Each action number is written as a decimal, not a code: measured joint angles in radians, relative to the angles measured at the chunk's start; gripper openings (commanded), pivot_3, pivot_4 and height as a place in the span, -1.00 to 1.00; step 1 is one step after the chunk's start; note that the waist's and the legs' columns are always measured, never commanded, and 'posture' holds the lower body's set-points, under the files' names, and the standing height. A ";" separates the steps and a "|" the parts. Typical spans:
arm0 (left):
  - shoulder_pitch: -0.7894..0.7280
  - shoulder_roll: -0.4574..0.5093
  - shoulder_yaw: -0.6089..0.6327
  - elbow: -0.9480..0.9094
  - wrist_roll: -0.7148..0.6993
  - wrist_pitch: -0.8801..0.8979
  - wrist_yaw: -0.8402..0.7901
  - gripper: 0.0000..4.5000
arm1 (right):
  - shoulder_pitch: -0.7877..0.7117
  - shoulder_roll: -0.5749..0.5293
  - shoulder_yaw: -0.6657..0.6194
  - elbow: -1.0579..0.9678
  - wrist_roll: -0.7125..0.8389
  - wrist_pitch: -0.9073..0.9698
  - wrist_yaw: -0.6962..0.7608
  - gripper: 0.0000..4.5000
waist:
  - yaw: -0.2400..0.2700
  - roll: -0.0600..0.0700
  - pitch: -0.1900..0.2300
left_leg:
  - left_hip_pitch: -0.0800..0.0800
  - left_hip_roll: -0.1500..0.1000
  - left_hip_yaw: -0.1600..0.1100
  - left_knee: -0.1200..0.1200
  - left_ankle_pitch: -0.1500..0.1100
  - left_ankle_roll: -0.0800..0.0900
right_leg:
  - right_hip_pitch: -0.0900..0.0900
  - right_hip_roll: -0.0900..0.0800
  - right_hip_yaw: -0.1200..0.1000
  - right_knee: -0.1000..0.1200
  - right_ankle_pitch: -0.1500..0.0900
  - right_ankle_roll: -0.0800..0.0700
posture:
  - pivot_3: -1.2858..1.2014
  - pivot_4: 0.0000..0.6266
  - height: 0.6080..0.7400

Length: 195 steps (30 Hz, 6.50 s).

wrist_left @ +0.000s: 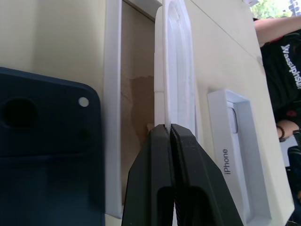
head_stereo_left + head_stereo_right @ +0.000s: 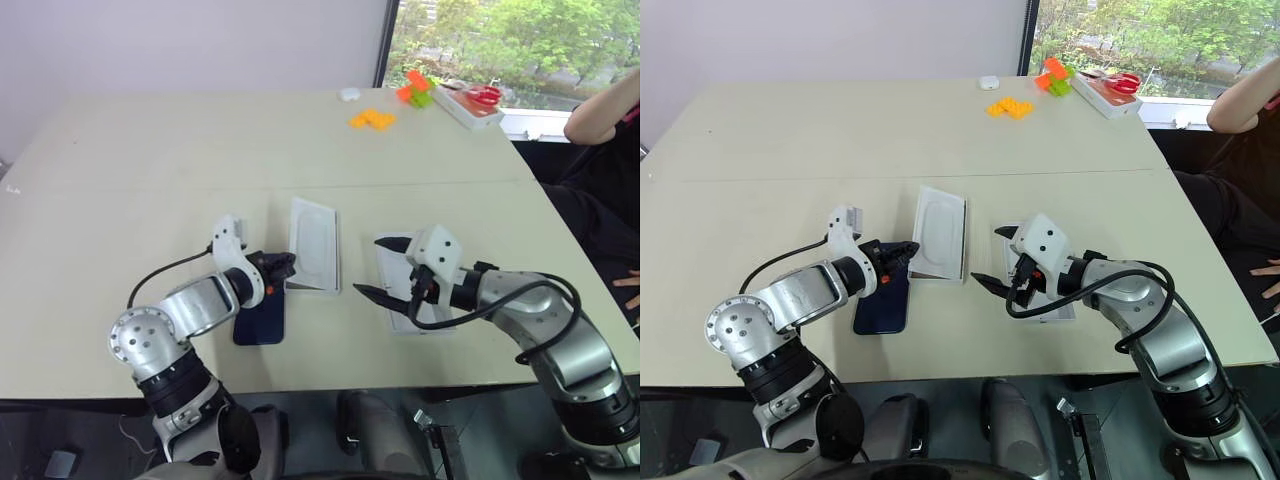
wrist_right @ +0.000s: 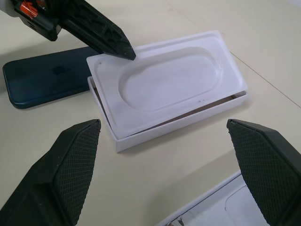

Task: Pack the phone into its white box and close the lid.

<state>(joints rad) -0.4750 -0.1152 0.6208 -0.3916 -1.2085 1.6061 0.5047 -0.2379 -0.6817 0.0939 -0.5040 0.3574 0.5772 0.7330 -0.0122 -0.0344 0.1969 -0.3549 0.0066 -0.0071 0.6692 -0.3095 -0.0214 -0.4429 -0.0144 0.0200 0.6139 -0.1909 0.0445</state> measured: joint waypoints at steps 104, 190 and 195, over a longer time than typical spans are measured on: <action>0.627 0.925 -0.194 -0.051 0.295 -0.610 -1.049 0.98 | -0.262 0.128 0.322 -0.023 -0.145 0.215 0.064 -1.00 | -0.009 0.001 0.001 | -0.011 0.008 0.001 -0.001 0.003 -0.004 | -0.020 0.004 -0.002 0.002 0.004 -0.007 | 0.03 -0.52 0.98; 0.362 0.804 -0.355 0.200 -0.567 -0.415 -0.271 0.98 | -0.453 0.478 0.530 0.395 -0.268 0.415 -0.108 -1.00 | -0.033 0.001 -0.015 | 0.001 0.006 -0.005 -0.005 0.002 -0.004 | -0.008 0.003 -0.003 -0.002 0.002 -0.007 | 0.03 -0.52 0.98; 0.368 0.842 -0.364 0.217 -0.582 -0.439 -0.281 0.98 | -0.454 0.478 0.530 0.396 -0.274 0.412 -0.106 -1.00 | -0.032 0.001 -0.015 | 0.000 0.006 -0.004 -0.005 0.002 -0.004 | -0.009 0.003 -0.003 -0.002 0.002 -0.007 | 0.03 -0.52 0.98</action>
<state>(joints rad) -0.1070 0.7267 0.2573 -0.1741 -1.7904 1.1668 0.2232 -0.6916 -0.2036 0.6234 -0.1084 0.0838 0.9892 0.6266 -0.0446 -0.0333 0.1820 -0.3550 0.0125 -0.0113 0.6639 -0.3072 -0.0253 -0.4520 -0.0113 0.0175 0.6118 -0.1891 0.0376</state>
